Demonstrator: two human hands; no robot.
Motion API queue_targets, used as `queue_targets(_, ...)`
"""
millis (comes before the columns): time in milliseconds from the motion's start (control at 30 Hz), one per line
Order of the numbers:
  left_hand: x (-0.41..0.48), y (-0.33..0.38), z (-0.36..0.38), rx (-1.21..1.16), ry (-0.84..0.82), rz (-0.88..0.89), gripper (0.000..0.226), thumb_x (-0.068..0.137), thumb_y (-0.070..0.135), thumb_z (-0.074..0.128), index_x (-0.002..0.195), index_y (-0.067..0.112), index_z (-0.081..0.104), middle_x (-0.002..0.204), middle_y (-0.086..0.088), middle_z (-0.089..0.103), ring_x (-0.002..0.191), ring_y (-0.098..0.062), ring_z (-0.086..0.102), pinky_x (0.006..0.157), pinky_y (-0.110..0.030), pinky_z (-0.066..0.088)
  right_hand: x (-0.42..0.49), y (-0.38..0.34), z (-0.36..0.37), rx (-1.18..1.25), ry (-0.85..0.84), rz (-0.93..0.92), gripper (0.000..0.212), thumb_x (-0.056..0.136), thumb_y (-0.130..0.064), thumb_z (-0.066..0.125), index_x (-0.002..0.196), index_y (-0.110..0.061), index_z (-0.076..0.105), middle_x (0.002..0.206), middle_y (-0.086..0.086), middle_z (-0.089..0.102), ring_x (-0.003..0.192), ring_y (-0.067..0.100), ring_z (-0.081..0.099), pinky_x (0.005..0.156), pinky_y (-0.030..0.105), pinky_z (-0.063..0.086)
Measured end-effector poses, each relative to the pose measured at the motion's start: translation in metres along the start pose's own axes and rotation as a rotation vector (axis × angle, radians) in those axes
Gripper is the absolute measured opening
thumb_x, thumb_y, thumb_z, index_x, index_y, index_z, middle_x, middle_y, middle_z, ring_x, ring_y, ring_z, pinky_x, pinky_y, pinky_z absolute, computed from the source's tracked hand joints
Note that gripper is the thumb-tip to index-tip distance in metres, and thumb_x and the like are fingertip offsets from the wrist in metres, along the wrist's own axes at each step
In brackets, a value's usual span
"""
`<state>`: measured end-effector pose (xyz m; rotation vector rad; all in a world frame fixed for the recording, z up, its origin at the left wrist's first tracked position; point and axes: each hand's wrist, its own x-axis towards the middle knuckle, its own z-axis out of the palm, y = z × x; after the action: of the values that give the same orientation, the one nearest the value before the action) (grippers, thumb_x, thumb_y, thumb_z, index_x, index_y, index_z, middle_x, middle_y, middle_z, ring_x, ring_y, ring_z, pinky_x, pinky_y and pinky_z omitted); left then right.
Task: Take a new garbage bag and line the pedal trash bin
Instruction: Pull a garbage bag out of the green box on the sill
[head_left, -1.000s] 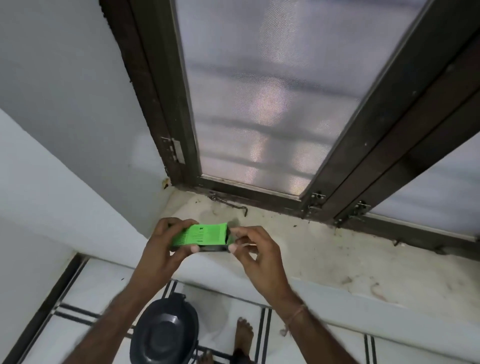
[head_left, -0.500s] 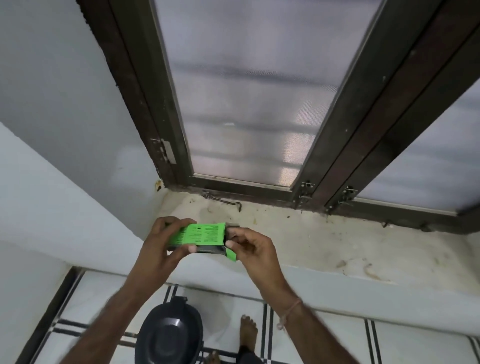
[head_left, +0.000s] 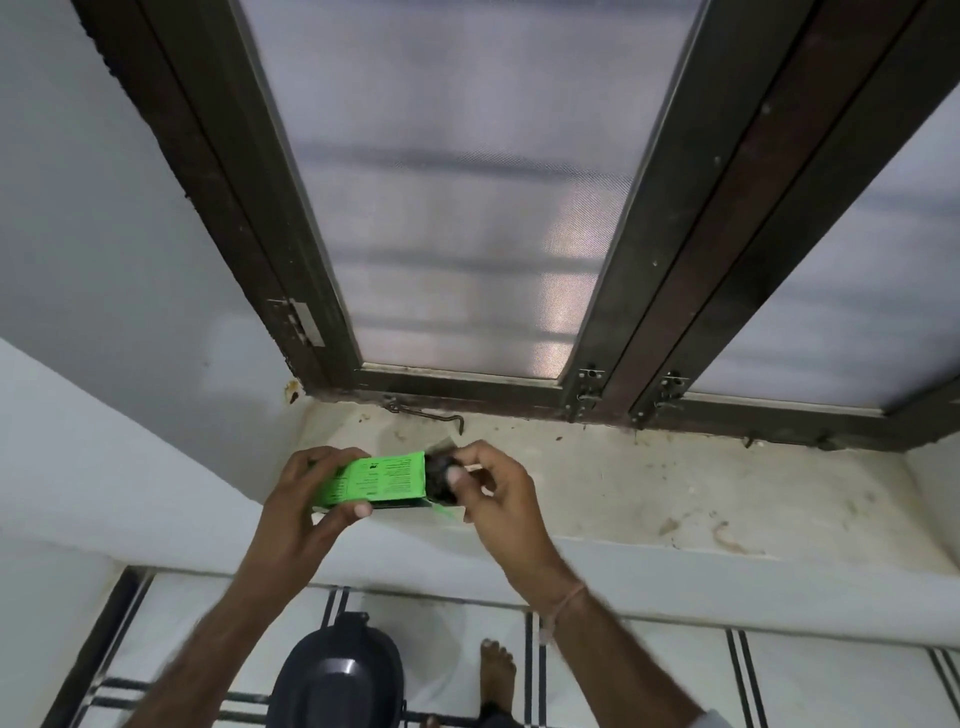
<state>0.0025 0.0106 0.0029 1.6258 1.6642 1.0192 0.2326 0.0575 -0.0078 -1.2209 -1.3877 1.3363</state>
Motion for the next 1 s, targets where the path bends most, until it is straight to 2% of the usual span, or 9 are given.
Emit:
queue_targets(100,0.007,-0.007,0.005,0.034,0.021,-0.017,0.043,0.086,0.01,0.078,0.126,0.02,0.066,0.121,-0.002,0.054,0.115,-0.009,0.055,0.089,-0.007,0.044,0.001,-0.002,-0.009,0.463,-0.035,0.28,0.017,0.109,-0.015,0.05,0.097,-0.018,0.062,0.101,0.003,0.077,0.083,0.013,0.072,0.065,0.03,0.06)
queue_targets(200,0.022,-0.013,0.01,0.073,0.02,-0.019,0.042,0.085,0.024,0.075,0.126,0.022,0.064,0.126,-0.004,0.05,0.117,-0.009,0.051,0.093,-0.005,0.039,0.007,0.0,-0.018,0.791,0.064,0.407,0.021,0.111,-0.009,0.042,0.099,-0.014,0.058,0.102,0.013,0.077,0.084,0.024,0.076,0.072,0.033,0.064)
queue_targets(467,0.058,-0.037,0.023,0.268,-0.129,-0.138,0.071,0.077,0.042,0.07,0.145,0.025,0.055,0.163,-0.017,0.025,0.149,-0.037,0.026,0.116,-0.044,0.03,0.016,0.013,-0.047,1.0,0.224,0.409,0.026,0.107,0.006,0.039,0.099,-0.006,0.06,0.095,0.013,0.08,0.086,0.021,0.08,0.077,0.031,0.066)
queue_targets(600,0.042,-0.027,0.043,0.637,0.041,-0.002,0.093,0.074,0.051,0.079,0.153,0.016,0.043,0.162,-0.02,0.029,0.149,-0.044,0.024,0.113,-0.061,0.027,0.02,0.017,-0.05,1.032,0.26,0.493,0.029,0.107,0.006,0.038,0.094,-0.005,0.063,0.092,0.015,0.08,0.084,0.023,0.081,0.073,0.033,0.067)
queue_targets(667,0.038,-0.006,0.058,0.515,0.116,0.128,0.079,0.087,0.053,0.061,0.153,0.017,0.04,0.161,-0.011,0.035,0.149,-0.033,0.03,0.113,-0.053,0.029,0.023,0.018,-0.052,1.005,0.233,0.541,0.029,0.107,0.005,0.039,0.097,-0.003,0.065,0.095,0.016,0.08,0.084,0.024,0.081,0.072,0.033,0.066)
queue_targets(767,0.054,0.026,0.076,0.226,-0.034,0.169,0.063,0.099,0.051,0.043,0.155,0.023,0.037,0.155,0.001,0.048,0.148,-0.017,0.036,0.117,-0.04,0.031,0.031,0.017,-0.053,0.921,0.158,0.606,0.029,0.106,0.006,0.036,0.107,0.0,0.064,0.096,0.016,0.08,0.082,0.024,0.08,0.07,0.033,0.066)
queue_targets(867,0.076,0.043,0.083,0.118,-0.198,0.136,0.042,0.1,0.041,0.05,0.138,0.023,0.058,0.116,0.008,0.072,0.113,-0.016,0.066,0.094,-0.032,0.05,0.043,0.013,-0.053,0.848,0.097,0.638,0.029,0.107,0.002,0.037,0.109,-0.002,0.065,0.094,0.014,0.081,0.08,0.022,0.08,0.069,0.032,0.065)
queue_targets(933,0.085,0.044,0.087,0.074,-0.197,0.068,0.022,0.096,0.029,0.061,0.114,0.021,0.07,0.094,0.011,0.073,0.095,-0.019,0.071,0.081,-0.03,0.053,0.052,0.008,-0.053,0.82,0.079,0.634,0.025,0.109,-0.006,0.042,0.111,-0.004,0.067,0.095,0.013,0.081,0.081,0.02,0.08,0.07,0.031,0.065)
queue_targets(1000,0.091,0.042,0.09,-0.086,-0.141,-0.073,0.011,0.094,0.019,0.067,0.102,0.016,0.074,0.09,0.006,0.075,0.091,-0.018,0.072,0.082,-0.031,0.053,0.058,0.002,-0.051,0.838,0.05,0.598,0.028,0.108,-0.023,0.052,0.118,-0.004,0.069,0.107,0.015,0.08,0.087,0.021,0.08,0.073,0.03,0.065)
